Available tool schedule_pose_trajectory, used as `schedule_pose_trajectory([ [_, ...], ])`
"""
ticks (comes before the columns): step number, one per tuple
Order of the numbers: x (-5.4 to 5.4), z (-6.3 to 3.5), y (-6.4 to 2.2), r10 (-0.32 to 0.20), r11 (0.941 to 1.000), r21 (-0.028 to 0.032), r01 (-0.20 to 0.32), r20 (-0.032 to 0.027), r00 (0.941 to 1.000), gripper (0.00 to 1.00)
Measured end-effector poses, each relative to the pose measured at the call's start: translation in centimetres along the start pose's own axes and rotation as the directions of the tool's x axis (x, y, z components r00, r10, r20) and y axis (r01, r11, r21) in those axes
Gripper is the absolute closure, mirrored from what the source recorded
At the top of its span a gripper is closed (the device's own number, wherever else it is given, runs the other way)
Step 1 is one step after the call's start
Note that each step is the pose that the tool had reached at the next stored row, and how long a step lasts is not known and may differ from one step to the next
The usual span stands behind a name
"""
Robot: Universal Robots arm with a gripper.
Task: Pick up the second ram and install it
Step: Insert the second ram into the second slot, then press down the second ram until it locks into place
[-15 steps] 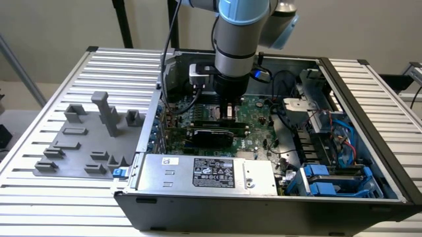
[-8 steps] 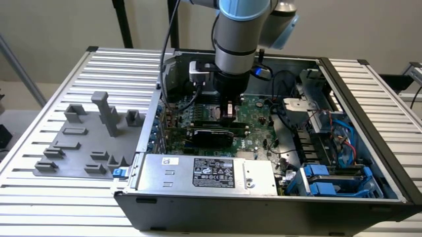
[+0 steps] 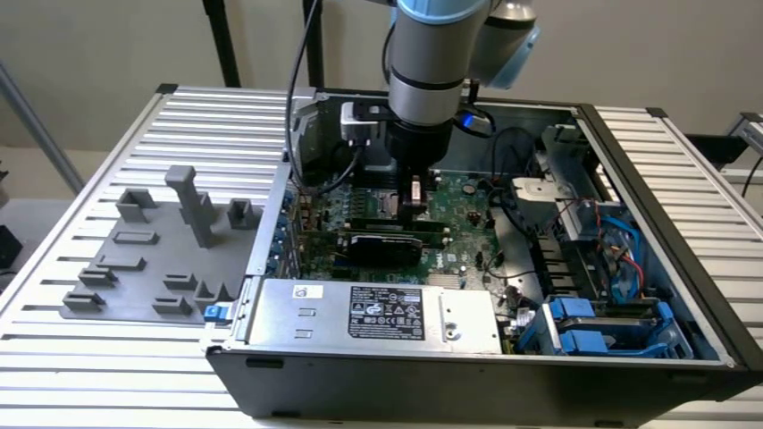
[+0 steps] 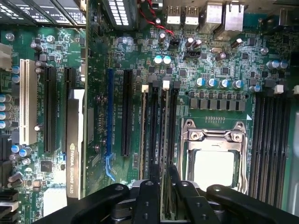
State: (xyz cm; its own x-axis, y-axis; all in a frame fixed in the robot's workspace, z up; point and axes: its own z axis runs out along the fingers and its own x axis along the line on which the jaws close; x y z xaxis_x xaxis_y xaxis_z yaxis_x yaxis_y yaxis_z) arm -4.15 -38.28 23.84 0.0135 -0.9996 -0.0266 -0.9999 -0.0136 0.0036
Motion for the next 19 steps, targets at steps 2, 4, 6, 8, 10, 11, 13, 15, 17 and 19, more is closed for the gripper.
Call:
schedule_pose_trajectory([
  [2, -0.01, -0.01, 0.06, 0.0, 1.0, 0.0002, 0.0, 0.0004, 1.0, 0.87],
  [4, 0.0, -0.02, 0.1, 0.0, 1.0, 0.0001, 0.0, 0.0002, 1.0, 0.89],
  [6, 0.0, -0.03, 0.1, 0.0, 1.0, 0.0, 0.0, 0.0, 1.0, 0.89],
  [8, 0.0, -0.03, 0.11, 0.0, 1.0, 0.0, 0.0, 0.0, 1.0, 0.89],
  [10, 0.0, -0.03, 0.11, 0.0, 1.0, 0.0, 0.0, 0.0, 1.0, 0.89],
  [11, 0.0, -0.03, 0.11, 0.0, 1.0, 0.0, 0.0, 0.0001, 1.0, 0.89],
  [13, -0.04, 0.0, 0.15, 0.0, 1.0, 0.0001, 0.0, 0.0, 1.0, 0.89],
  [15, -0.18, 0.07, 0.17, 0.0, 1.0, 0.0001, 0.0, 0.0, 1.0, 0.89],
  [17, -0.3, 0.17, 0.19, 0.001, 1.0, 0.0002, -0.001, 0.0001, 1.0, 0.89],
  [19, -0.31, 0.26, 0.19, 0.001, 1.0, 0.0002, -0.001, 0.0, 1.0, 0.89],
])
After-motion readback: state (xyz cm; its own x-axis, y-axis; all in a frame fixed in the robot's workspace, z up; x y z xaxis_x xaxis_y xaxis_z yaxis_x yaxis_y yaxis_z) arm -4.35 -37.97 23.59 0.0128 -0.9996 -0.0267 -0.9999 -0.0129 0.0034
